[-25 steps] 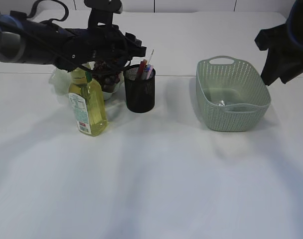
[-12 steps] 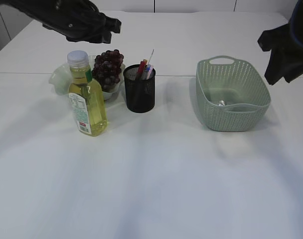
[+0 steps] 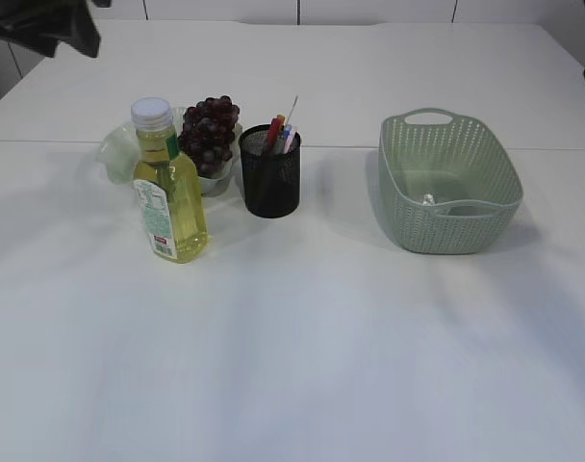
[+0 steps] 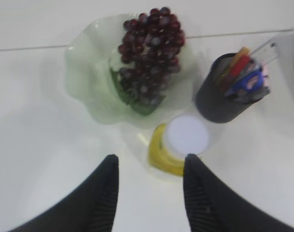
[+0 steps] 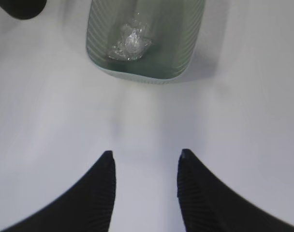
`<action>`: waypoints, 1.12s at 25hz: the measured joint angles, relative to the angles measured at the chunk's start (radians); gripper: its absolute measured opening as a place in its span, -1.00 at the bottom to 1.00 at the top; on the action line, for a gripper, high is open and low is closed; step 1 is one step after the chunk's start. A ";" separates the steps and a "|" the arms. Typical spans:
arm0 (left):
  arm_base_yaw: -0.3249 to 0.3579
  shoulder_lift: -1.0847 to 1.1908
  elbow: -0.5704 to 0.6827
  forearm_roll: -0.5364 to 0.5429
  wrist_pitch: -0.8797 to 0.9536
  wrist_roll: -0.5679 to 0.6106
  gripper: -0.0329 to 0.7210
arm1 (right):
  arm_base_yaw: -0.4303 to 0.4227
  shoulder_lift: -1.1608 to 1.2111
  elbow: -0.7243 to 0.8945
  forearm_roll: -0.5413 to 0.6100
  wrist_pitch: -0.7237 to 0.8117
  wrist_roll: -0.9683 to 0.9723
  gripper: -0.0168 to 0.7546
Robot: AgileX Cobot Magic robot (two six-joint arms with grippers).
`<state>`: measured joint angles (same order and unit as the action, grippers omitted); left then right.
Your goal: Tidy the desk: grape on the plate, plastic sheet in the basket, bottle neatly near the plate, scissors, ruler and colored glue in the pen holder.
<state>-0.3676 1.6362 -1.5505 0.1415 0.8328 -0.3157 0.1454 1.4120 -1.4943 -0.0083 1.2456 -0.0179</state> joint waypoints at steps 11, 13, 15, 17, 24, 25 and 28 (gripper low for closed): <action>0.031 -0.171 0.028 0.171 0.199 -0.036 0.10 | 0.000 -0.205 0.093 -0.103 0.005 0.071 0.28; 0.031 -0.215 0.065 0.169 0.203 -0.038 0.10 | 0.000 -0.249 0.129 -0.104 0.005 0.075 0.28; 0.031 -0.270 0.117 0.162 0.203 -0.038 0.10 | 0.000 -0.299 0.160 -0.104 0.007 0.088 0.28; 0.031 -0.331 0.174 0.156 0.203 -0.038 0.09 | 0.000 -0.354 0.183 -0.107 0.009 0.105 0.28; 0.031 -0.599 0.381 0.154 0.213 -0.040 0.09 | 0.000 -0.592 0.227 -0.107 0.015 0.157 0.28; 0.031 -0.644 0.407 0.154 0.225 -0.040 0.09 | 0.000 -0.623 0.227 -0.107 0.017 0.161 0.28; 0.031 -0.777 0.469 0.154 0.262 -0.040 0.09 | 0.000 -0.728 0.227 -0.100 0.021 0.165 0.28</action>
<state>-0.3367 0.8592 -1.0815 0.2956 1.0944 -0.3557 0.1454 0.6841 -1.2670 -0.1088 1.2669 0.1474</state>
